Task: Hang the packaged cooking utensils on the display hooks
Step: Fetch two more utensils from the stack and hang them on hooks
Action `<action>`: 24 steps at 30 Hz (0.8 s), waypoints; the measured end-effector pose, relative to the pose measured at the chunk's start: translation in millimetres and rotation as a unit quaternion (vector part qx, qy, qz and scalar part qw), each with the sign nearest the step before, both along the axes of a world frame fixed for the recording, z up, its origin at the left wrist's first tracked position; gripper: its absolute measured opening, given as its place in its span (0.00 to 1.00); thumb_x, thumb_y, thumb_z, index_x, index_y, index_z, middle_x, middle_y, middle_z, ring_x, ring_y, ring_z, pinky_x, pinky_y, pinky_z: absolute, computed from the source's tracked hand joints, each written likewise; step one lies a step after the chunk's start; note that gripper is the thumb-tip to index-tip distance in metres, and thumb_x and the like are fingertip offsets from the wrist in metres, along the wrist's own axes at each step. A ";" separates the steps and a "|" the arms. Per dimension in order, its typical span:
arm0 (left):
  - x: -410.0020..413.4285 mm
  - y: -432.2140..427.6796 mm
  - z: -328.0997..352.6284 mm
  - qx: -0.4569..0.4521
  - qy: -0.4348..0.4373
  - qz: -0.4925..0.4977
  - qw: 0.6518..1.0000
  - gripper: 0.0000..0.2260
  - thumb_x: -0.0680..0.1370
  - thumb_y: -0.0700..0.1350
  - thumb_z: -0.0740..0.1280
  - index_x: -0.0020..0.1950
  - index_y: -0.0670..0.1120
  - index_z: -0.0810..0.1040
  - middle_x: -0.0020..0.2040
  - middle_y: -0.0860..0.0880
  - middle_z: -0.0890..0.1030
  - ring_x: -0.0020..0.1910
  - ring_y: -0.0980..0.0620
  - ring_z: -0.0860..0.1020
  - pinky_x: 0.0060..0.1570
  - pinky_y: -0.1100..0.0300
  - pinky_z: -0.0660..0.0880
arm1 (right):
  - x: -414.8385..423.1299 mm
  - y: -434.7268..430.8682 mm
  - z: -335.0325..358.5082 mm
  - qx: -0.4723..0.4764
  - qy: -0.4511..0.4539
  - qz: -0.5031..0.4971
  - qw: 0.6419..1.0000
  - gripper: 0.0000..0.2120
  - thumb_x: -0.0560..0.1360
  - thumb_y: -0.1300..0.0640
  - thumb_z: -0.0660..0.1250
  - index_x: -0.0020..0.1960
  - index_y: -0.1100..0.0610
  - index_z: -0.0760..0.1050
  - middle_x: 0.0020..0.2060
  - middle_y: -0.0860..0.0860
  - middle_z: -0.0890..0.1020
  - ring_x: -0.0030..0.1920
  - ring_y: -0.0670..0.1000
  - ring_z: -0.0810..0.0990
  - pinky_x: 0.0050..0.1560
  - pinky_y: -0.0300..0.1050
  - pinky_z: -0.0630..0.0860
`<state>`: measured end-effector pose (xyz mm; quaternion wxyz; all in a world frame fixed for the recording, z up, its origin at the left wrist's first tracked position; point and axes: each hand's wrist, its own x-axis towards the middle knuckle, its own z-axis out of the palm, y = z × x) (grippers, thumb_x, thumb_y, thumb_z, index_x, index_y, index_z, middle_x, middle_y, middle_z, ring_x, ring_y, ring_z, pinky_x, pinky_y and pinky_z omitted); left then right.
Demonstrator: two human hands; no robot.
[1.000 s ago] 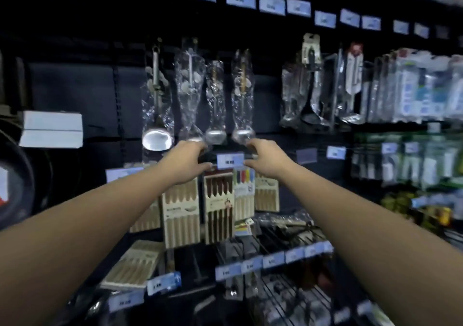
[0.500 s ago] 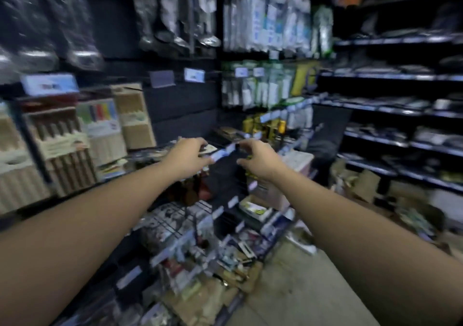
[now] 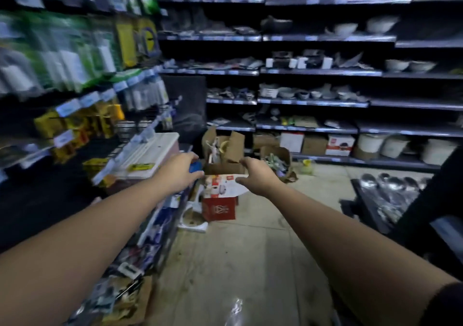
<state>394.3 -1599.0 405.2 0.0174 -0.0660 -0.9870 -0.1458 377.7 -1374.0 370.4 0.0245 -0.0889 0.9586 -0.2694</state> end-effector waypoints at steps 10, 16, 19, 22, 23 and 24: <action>-246.8 139.0 -37.9 0.002 -0.015 -0.088 0.996 0.27 0.77 0.55 0.70 0.72 0.44 0.72 0.67 0.44 0.79 0.63 0.45 0.78 0.59 0.53 0.77 | -192.3 157.6 -35.3 0.008 -0.035 -0.134 0.990 0.30 0.75 0.49 0.73 0.73 0.58 0.68 0.65 0.56 0.77 0.64 0.58 0.77 0.60 0.52 0.76; -414.7 208.1 -65.1 -0.006 -0.018 -0.156 0.988 0.26 0.78 0.54 0.70 0.73 0.45 0.72 0.68 0.44 0.78 0.67 0.44 0.75 0.63 0.51 0.75 | -326.5 210.4 -56.2 -0.009 -0.035 -0.200 0.979 0.26 0.74 0.52 0.74 0.68 0.59 0.73 0.62 0.56 0.80 0.61 0.58 0.78 0.55 0.49 0.75; -498.2 248.9 -72.2 0.000 -0.033 -0.192 0.981 0.26 0.77 0.54 0.71 0.71 0.46 0.73 0.67 0.45 0.79 0.65 0.44 0.76 0.62 0.52 0.75 | -389.0 239.9 -57.6 -0.018 -0.041 -0.254 0.966 0.30 0.75 0.51 0.73 0.73 0.59 0.69 0.68 0.57 0.77 0.66 0.57 0.76 0.63 0.50 0.74; -568.4 295.9 -72.4 0.010 -0.046 -0.227 0.973 0.26 0.77 0.54 0.71 0.72 0.46 0.73 0.67 0.44 0.78 0.66 0.44 0.75 0.63 0.51 0.75 | -443.7 276.1 -58.1 -0.022 -0.044 -0.286 0.957 0.32 0.75 0.51 0.73 0.74 0.60 0.68 0.69 0.57 0.75 0.68 0.57 0.74 0.67 0.52 0.72; -590.2 313.8 -72.1 0.006 -0.047 -0.240 0.970 0.25 0.77 0.54 0.71 0.71 0.46 0.73 0.66 0.44 0.78 0.66 0.44 0.75 0.63 0.51 0.75 | -460.6 290.5 -59.0 -0.021 -0.042 -0.298 0.953 0.31 0.75 0.51 0.73 0.73 0.60 0.68 0.69 0.57 0.76 0.68 0.57 0.75 0.67 0.52 0.72; -611.0 332.6 -72.1 0.000 -0.047 -0.254 0.966 0.24 0.77 0.54 0.71 0.70 0.46 0.74 0.65 0.44 0.79 0.65 0.44 0.75 0.61 0.52 0.75 | -476.1 305.4 -59.4 -0.023 -0.042 -0.310 0.950 0.31 0.75 0.52 0.73 0.74 0.59 0.68 0.69 0.56 0.76 0.68 0.57 0.75 0.67 0.52 0.72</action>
